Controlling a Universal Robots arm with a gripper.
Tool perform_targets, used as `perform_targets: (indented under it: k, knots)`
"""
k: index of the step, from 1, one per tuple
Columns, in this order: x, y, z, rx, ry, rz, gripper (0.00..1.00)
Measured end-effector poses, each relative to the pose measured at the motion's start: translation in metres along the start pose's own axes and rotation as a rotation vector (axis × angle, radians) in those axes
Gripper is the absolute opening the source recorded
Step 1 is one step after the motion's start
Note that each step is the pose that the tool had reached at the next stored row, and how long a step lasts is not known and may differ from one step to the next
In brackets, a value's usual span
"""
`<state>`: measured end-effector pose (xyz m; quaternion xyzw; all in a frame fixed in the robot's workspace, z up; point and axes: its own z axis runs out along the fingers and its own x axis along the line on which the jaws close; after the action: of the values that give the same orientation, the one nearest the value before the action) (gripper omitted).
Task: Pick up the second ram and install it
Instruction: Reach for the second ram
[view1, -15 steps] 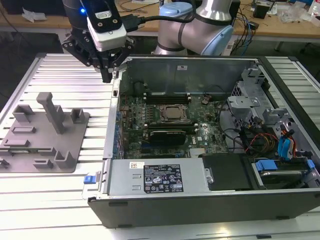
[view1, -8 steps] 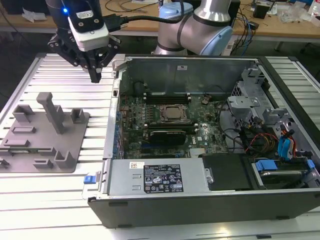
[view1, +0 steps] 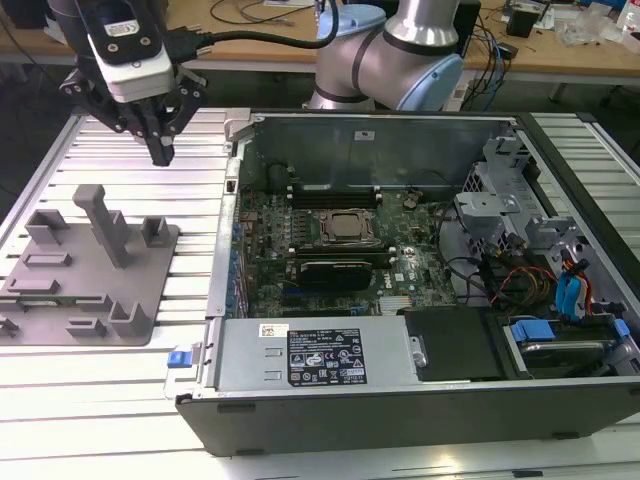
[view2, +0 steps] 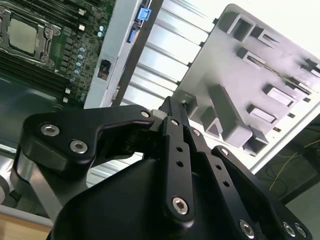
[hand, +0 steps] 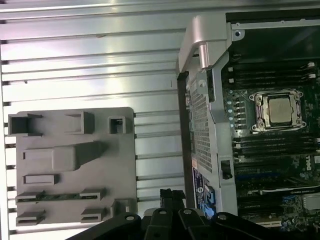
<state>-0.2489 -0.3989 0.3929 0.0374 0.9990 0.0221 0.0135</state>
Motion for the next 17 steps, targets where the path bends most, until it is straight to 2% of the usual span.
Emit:
perform_targets:
  k: [8, 13, 17]
  knots:
    - [0.0177, -0.0013, -0.0005, 0.0000, 0.0000, 0.000, 0.08]
    - [0.0265, -0.0019, -0.0007, -0.0001, 0.0000, 0.000, 0.08]
    - [0.0302, -0.0022, -0.0008, 0.0000, 0.0000, 0.000, 0.08]
